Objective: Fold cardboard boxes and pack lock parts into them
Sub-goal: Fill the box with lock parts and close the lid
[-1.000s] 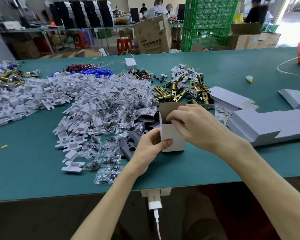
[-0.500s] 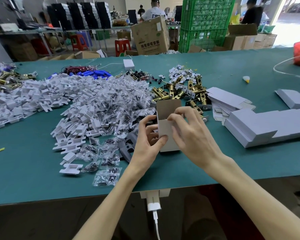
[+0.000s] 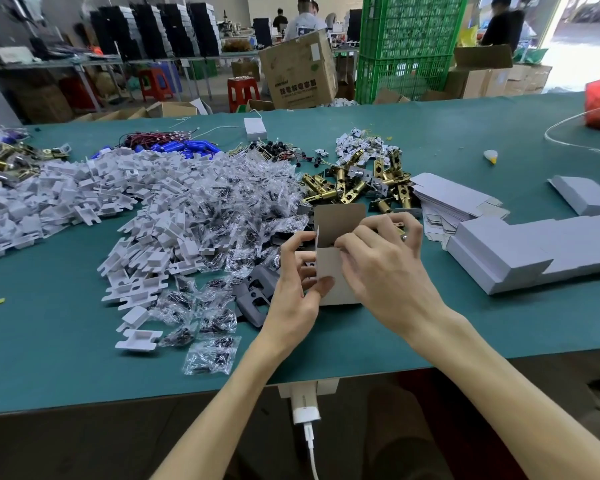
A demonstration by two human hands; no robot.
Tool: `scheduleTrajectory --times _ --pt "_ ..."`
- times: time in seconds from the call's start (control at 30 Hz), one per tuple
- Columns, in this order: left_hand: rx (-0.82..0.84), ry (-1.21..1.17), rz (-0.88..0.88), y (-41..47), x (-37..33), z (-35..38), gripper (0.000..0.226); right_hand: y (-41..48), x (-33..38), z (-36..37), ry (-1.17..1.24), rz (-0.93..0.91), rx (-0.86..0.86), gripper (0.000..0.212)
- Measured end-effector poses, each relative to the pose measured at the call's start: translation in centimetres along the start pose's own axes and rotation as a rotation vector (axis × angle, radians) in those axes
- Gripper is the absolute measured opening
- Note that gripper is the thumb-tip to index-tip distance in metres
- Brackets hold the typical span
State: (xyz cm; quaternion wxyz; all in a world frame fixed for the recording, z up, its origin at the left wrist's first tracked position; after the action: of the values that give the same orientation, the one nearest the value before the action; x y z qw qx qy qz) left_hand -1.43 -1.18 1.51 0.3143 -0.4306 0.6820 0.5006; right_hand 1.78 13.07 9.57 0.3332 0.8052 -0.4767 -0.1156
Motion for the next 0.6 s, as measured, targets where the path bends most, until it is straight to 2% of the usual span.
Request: scheduleTrajectory --times 0.27,0.37,0.6 --pt "0.01 0.003 0.007 0.0 0.0 0.0 0.074 -0.7 -0.4 0.3 0.154 0.026 -0.123 0.012" --pt "0.006 -0.001 0.014 -0.1 -0.2 0.0 0.075 -1.1 -0.4 0.7 0.244 -0.008 -0.117 0.015" --pt "0.026 0.016 0.042 -0.1 -0.2 0.2 0.077 -1.3 -0.7 0.6 0.154 -0.024 -0.152 0.016"
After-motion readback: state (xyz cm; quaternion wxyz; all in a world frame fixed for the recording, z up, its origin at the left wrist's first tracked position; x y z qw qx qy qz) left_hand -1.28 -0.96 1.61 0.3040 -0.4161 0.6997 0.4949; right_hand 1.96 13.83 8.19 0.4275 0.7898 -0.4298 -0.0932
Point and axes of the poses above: each hand's wrist, its own y-axis towards the middle knuckle, its own z-axis out of the palm, x = y × z, the point moved 4 cm from there along y, towards the middle knuckle, and after that the axes turned 12 degrees about y, right-handed, at the moved point
